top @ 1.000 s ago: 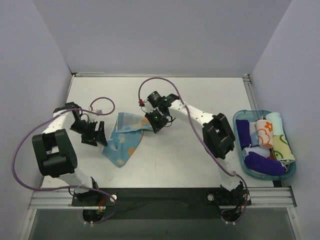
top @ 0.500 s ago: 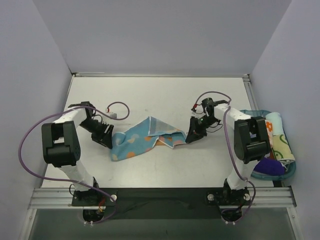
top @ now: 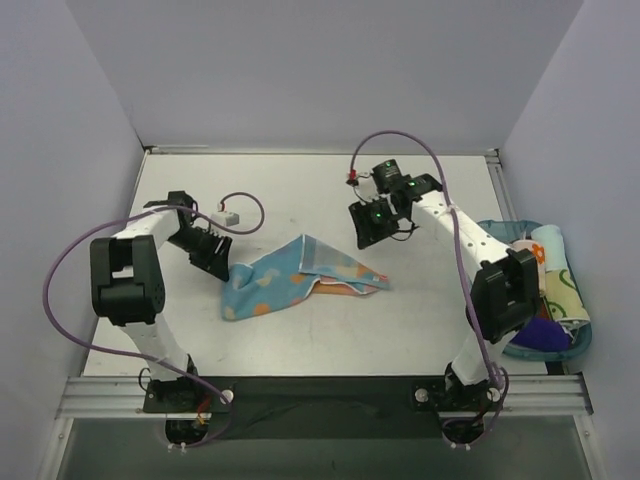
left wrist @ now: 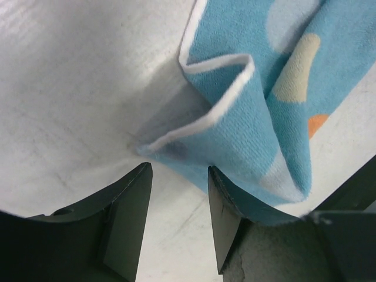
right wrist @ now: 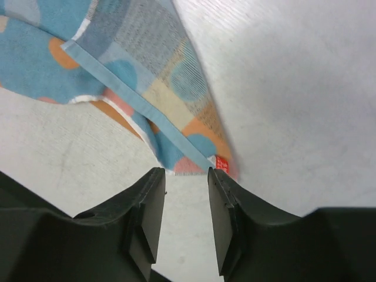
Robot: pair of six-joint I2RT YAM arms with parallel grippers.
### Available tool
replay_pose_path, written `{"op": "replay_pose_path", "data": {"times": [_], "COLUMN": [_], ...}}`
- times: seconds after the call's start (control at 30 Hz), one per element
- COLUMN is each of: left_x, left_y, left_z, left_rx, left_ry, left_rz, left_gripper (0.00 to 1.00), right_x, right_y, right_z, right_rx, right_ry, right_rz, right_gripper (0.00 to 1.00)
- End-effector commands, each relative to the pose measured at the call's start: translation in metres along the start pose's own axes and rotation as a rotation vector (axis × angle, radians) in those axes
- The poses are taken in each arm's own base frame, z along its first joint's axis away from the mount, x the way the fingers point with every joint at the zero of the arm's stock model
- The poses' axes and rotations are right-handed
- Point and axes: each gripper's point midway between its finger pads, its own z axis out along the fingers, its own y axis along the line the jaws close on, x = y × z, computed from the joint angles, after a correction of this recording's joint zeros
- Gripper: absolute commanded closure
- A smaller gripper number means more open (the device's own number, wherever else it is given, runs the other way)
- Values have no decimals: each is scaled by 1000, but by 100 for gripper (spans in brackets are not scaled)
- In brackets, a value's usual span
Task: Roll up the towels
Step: Flatten the towel
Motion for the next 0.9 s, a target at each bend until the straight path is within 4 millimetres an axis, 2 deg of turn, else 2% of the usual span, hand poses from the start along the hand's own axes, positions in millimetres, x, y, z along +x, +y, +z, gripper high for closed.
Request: {"op": "replay_pose_path", "data": {"times": [0.0,0.03,0.07,0.13,0.17,0.2,0.23,0.3,0.4,0.7,0.87], "left_x": [-34,-35,-36,-37,-38,-36,-36,-35,-34,-25,-25], "left_y": [10,11,11,14,15,16,16,18,23,20,27], "left_z": [4,5,6,7,6,7,7,2,-4,0,-2], "left_rx": [-15,-12,-10,0,16,23,35,51,51,90,65], "left_ry": [-85,-90,-96,-121,-142,-146,-154,-182,-204,-208,-217], "left_rz": [35,19,-15,-57,-97,-124,-147,-195,-231,-271,-307], "left_gripper": [46,46,45,45,44,42,41,37,35,33,28], "right_x": [-8,-14,-13,-27,-25,-24,-30,-26,-26,-32,-24], "right_y": [14,16,31,44,49,62,69,82,96,121,117], "right_z": [20,26,41,52,66,73,76,89,99,125,144], "right_rx": [101,134,134,152,153,147,141,132,125,116,128], "right_ry": [54,40,63,40,66,73,57,79,85,88,126], "right_rz": [-182,-197,-218,-239,-235,-261,-272,-300,-325,-357,-352], "right_gripper": [65,66,65,65,63,61,58,50,49,48,49]}}
